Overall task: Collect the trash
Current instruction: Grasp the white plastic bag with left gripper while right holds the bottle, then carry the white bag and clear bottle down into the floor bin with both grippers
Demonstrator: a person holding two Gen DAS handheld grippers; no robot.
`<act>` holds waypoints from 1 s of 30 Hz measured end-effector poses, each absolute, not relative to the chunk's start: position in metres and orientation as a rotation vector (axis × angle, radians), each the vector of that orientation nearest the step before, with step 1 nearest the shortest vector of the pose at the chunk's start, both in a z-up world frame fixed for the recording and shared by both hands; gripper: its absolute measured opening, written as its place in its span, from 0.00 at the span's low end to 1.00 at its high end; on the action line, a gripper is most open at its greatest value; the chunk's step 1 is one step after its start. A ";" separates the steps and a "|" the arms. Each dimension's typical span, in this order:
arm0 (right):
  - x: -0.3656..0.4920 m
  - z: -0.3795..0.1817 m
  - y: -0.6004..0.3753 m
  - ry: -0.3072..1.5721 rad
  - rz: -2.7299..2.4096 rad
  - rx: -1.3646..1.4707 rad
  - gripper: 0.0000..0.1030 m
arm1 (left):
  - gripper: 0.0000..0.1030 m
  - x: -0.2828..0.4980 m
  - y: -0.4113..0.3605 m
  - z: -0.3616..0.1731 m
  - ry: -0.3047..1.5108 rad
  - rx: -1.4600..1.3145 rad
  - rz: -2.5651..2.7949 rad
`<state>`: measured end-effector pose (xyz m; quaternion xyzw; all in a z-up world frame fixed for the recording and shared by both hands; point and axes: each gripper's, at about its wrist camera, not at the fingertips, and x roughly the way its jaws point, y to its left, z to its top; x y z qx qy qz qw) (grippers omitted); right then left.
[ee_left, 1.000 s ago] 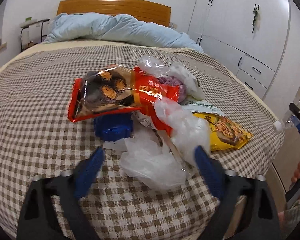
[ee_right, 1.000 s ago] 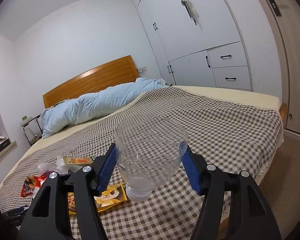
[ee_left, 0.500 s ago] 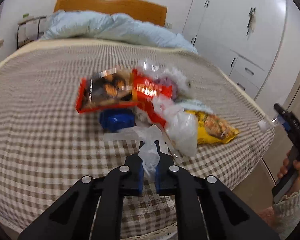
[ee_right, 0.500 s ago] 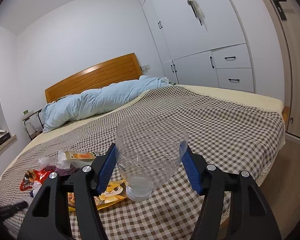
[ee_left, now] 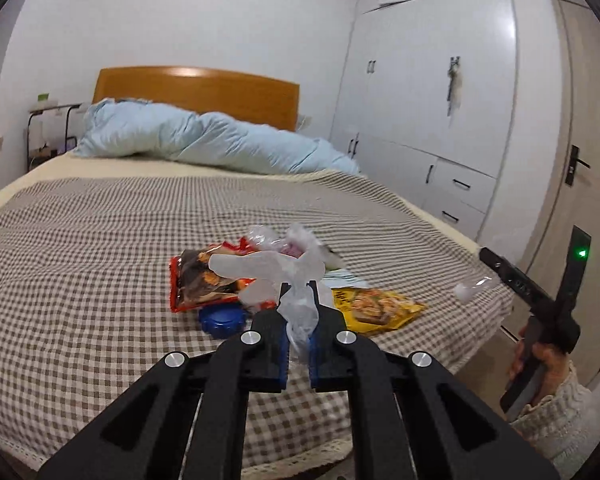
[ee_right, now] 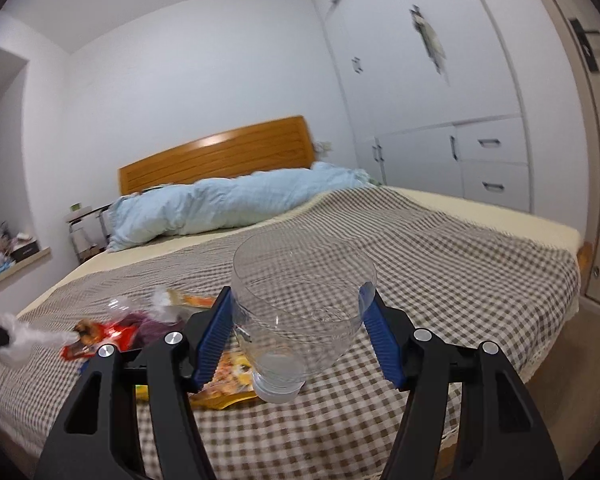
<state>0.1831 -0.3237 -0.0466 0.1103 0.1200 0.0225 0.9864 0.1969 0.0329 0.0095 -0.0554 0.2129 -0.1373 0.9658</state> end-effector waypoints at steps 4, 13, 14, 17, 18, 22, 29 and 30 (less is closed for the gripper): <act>0.157 -0.040 -0.314 0.226 0.154 0.204 0.60 | 0.04 0.174 0.021 0.011 0.422 -0.111 -0.324; 0.079 -0.094 -0.292 0.380 0.263 0.160 0.60 | 0.04 0.126 -0.018 -0.025 0.516 -0.082 -0.457; 0.072 -0.105 -0.291 0.416 0.263 0.151 0.60 | 0.04 0.121 -0.021 -0.034 0.536 -0.078 -0.467; 0.059 -0.134 -0.283 0.512 0.272 0.116 0.60 | 0.04 0.110 -0.026 -0.060 0.608 -0.073 -0.493; 0.058 -0.141 -0.280 0.536 0.274 0.103 0.60 | 0.04 0.106 -0.028 -0.070 0.633 -0.070 -0.500; 0.055 -0.178 -0.265 0.626 0.302 0.029 0.60 | 0.04 0.103 -0.035 -0.103 0.726 -0.043 -0.506; 0.080 -0.257 -0.242 0.846 0.347 -0.003 0.60 | 0.04 0.123 -0.043 -0.191 0.983 0.039 -0.471; 0.083 -0.264 -0.238 0.865 0.353 -0.018 0.60 | 0.04 0.125 -0.043 -0.202 1.018 0.044 -0.465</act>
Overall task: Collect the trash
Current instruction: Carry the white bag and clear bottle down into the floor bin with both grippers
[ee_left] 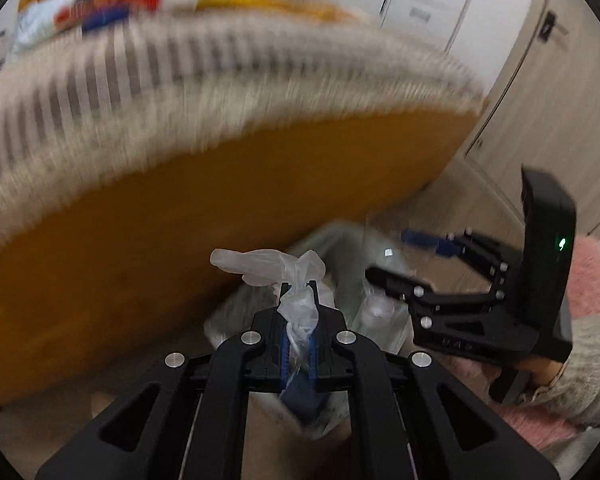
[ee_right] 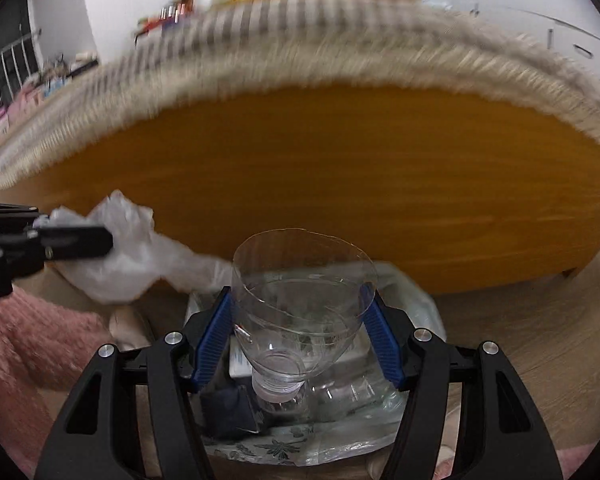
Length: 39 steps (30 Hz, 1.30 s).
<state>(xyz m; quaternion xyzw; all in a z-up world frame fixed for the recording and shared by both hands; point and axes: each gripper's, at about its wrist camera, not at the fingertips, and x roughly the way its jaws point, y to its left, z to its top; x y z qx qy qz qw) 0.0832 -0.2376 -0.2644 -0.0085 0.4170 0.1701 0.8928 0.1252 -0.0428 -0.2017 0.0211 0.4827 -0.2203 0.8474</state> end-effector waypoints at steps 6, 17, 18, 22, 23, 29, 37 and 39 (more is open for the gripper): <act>0.096 -0.302 -0.222 0.993 0.420 -0.013 0.60 | 0.04 0.149 -0.041 -0.259 1.214 0.011 -0.428; 0.109 -0.355 -0.199 1.099 0.460 -0.066 0.60 | 0.04 0.175 -0.055 -0.307 1.315 0.112 -0.372; 0.110 -0.359 -0.195 1.111 0.466 -0.081 0.60 | 0.04 0.176 -0.055 -0.310 1.324 0.113 -0.368; 0.106 -0.371 -0.189 1.145 0.480 -0.102 0.60 | 0.04 0.182 -0.050 -0.322 1.373 0.078 -0.359; 0.106 -0.374 -0.188 1.149 0.480 -0.105 0.60 | 0.04 0.183 -0.050 -0.325 1.380 0.065 -0.360; 0.111 -0.392 -0.197 1.207 0.464 -0.097 0.60 | 0.04 0.189 -0.046 -0.334 1.404 0.051 -0.358; 0.108 -0.408 -0.188 1.240 0.482 -0.165 0.60 | 0.04 0.192 -0.050 -0.336 1.418 0.051 -0.367; 0.107 -0.412 -0.186 1.249 0.479 -0.179 0.60 | 0.04 0.193 -0.049 -0.337 1.423 0.051 -0.361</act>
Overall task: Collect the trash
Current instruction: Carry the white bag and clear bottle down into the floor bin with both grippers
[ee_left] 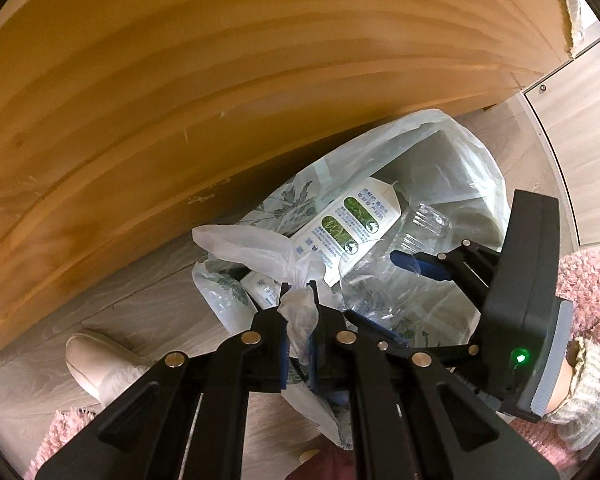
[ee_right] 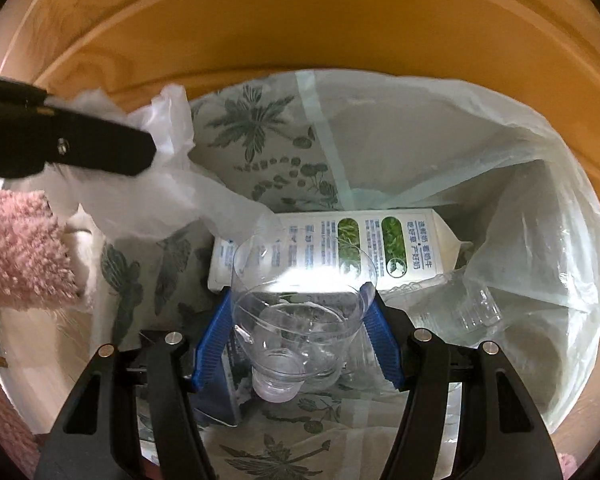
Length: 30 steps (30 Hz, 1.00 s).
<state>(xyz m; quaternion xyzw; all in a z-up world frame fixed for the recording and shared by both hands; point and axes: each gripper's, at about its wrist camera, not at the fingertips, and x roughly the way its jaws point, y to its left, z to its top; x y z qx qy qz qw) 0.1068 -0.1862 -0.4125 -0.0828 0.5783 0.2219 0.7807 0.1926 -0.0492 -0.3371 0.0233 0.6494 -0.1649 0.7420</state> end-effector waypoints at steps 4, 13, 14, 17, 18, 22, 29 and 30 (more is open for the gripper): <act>0.106 -0.415 -0.185 1.255 0.462 -0.177 0.60 | 0.04 0.194 -0.048 -0.339 1.436 0.046 -0.351; 0.090 -0.406 -0.181 1.196 0.488 -0.220 0.61 | 0.04 0.194 -0.051 -0.343 1.448 0.042 -0.361; 0.092 -0.402 -0.181 1.190 0.489 -0.219 0.61 | 0.04 0.194 -0.051 -0.344 1.453 0.040 -0.361; 0.089 -0.401 -0.183 1.175 0.496 -0.210 0.61 | 0.04 0.193 -0.051 -0.347 1.469 0.031 -0.354; 0.088 -0.402 -0.184 1.179 0.496 -0.209 0.61 | 0.04 0.193 -0.051 -0.348 1.473 0.025 -0.353; 0.082 -0.408 -0.183 1.163 0.502 -0.242 0.61 | 0.04 0.193 -0.049 -0.349 1.482 0.004 -0.362; 0.079 -0.414 -0.178 1.190 0.501 -0.250 0.62 | 0.05 0.192 -0.051 -0.352 1.509 -0.034 -0.398; 0.079 -0.415 -0.179 1.197 0.495 -0.250 0.62 | 0.05 0.192 -0.051 -0.352 1.513 -0.041 -0.399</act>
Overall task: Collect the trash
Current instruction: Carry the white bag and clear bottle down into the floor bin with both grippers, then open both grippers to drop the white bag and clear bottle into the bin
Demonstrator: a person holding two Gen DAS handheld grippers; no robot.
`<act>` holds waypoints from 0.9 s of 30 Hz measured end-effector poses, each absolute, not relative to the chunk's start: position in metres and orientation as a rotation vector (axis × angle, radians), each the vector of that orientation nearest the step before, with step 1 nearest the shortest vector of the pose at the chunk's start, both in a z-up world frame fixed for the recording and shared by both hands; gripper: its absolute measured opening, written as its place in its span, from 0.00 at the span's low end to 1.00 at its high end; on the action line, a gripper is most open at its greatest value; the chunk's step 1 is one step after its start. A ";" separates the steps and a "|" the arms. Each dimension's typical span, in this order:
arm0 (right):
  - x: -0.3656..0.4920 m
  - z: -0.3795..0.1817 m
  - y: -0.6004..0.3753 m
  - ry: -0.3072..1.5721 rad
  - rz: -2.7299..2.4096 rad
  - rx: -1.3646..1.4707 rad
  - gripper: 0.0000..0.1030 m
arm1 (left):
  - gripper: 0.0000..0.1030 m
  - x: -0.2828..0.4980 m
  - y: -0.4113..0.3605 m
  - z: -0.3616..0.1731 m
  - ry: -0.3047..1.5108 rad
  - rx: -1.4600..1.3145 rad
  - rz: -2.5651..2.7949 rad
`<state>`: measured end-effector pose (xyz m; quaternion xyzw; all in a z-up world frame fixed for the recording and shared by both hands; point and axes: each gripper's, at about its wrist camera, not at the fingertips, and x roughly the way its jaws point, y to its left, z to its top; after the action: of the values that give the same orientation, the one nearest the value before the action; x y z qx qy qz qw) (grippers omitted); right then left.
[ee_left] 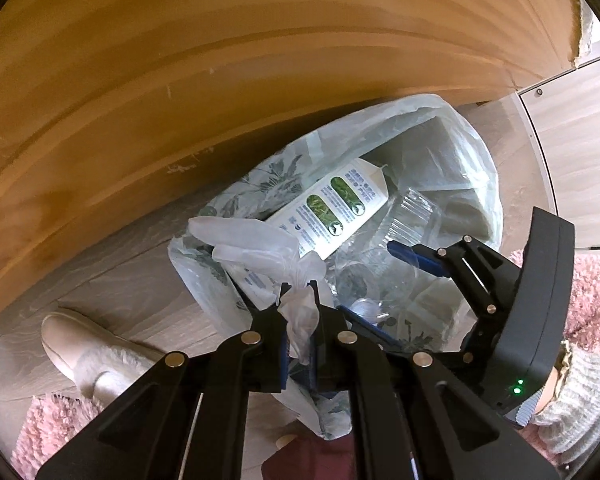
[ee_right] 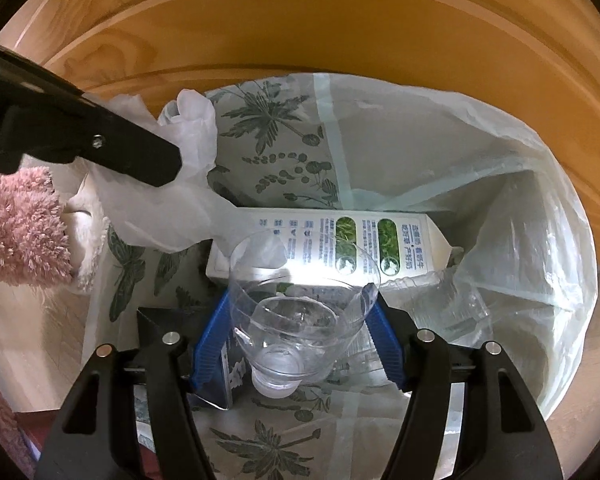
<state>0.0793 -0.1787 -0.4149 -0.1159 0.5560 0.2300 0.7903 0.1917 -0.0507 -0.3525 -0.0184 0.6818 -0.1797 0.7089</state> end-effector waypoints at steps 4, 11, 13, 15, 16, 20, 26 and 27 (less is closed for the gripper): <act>0.080 -0.414 -0.182 1.223 0.490 -0.233 0.62 | 0.07 0.193 -0.049 -0.353 1.530 -0.077 -0.394; 0.074 -0.410 -0.188 1.233 0.492 -0.250 0.64 | 0.10 0.193 -0.045 -0.347 1.526 -0.101 -0.376; 0.072 -0.406 -0.189 1.237 0.488 -0.244 0.65 | 0.18 0.193 -0.044 -0.345 1.530 -0.108 -0.373; 0.072 -0.401 -0.191 1.242 0.481 -0.234 0.68 | 0.28 0.193 -0.043 -0.342 1.535 -0.113 -0.370; 0.071 -0.398 -0.193 1.246 0.474 -0.224 0.71 | 0.35 0.193 -0.044 -0.339 1.531 -0.114 -0.372; 0.071 -0.386 -0.201 1.248 0.437 -0.195 0.76 | 0.52 0.192 -0.047 -0.331 1.519 -0.123 -0.392; 0.072 -0.363 -0.215 1.240 0.371 -0.152 0.84 | 0.71 0.193 -0.043 -0.322 1.523 -0.172 -0.391; 0.072 -0.360 -0.218 1.233 0.355 -0.152 0.85 | 0.71 0.192 -0.041 -0.319 1.515 -0.183 -0.389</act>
<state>0.0718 -0.2182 -0.3599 -0.0709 0.5744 0.1654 0.7985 0.1917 -0.0406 -0.3186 -0.0823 0.6816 -0.1749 0.7058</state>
